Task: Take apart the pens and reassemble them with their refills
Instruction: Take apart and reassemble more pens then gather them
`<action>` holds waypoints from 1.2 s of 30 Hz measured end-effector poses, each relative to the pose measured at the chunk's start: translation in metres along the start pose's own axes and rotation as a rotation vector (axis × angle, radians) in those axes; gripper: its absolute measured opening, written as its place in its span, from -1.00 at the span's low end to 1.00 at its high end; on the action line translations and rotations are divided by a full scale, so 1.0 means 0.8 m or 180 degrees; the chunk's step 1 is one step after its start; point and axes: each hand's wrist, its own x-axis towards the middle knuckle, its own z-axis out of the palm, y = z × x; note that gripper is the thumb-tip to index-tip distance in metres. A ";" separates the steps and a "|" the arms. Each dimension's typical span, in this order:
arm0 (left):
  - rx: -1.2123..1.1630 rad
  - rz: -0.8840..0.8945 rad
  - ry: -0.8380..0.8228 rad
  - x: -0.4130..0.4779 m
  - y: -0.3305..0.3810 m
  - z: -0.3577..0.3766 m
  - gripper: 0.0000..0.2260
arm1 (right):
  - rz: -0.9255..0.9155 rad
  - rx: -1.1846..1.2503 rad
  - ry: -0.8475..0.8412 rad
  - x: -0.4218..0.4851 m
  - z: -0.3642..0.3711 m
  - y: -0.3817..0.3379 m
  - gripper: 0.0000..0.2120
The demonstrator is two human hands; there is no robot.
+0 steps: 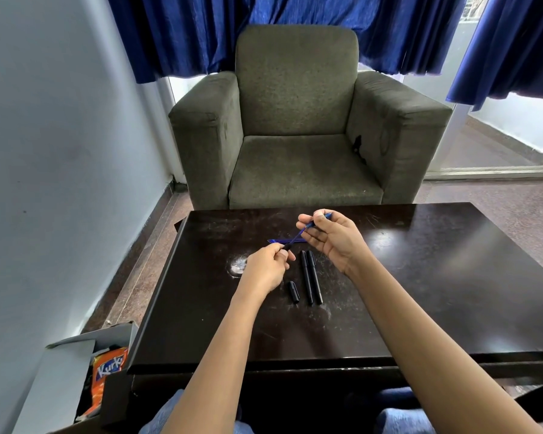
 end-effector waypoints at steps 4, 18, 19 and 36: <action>0.0080 0.0047 0.0005 -0.002 -0.001 -0.001 -0.76 | 0.0097 -0.0257 -0.0181 -0.002 0.000 0.001 -0.89; 0.0087 0.0260 0.0190 -0.001 0.000 -0.002 -0.64 | 0.0273 -0.0656 -0.0226 -0.004 -0.002 0.002 -0.87; 0.0064 0.0280 0.0214 0.000 0.000 -0.002 -0.63 | 0.0295 -0.0668 -0.0246 -0.005 -0.001 0.003 -0.86; -0.0328 0.0221 0.0305 0.001 -0.001 -0.003 -0.74 | 0.0445 -0.0574 -0.0232 -0.010 0.009 0.007 -0.90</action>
